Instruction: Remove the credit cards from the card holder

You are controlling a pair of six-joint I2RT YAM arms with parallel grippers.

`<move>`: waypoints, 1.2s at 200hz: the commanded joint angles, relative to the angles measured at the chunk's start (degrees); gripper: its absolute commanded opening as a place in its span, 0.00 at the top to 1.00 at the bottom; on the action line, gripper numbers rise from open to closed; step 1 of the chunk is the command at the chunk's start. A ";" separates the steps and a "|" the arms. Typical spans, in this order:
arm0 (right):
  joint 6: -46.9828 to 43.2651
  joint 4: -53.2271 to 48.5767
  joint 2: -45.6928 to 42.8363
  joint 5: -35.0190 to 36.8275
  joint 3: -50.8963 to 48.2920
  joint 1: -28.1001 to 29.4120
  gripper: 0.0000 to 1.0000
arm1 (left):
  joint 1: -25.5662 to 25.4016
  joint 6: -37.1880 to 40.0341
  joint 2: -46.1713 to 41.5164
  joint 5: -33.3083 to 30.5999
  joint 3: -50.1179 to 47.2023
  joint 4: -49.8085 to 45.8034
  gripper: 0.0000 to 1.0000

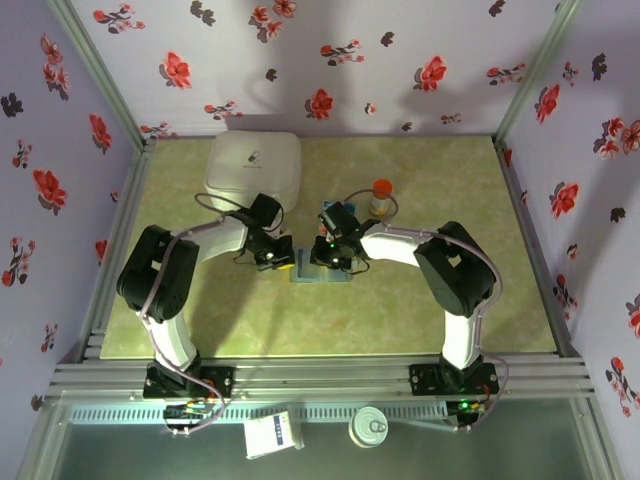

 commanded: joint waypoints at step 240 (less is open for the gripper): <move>0.32 7.64 -1.92 -4.18 -6.65 -2.67 0.91 | -2.88 -7.78 3.12 8.25 1.64 7.20 0.80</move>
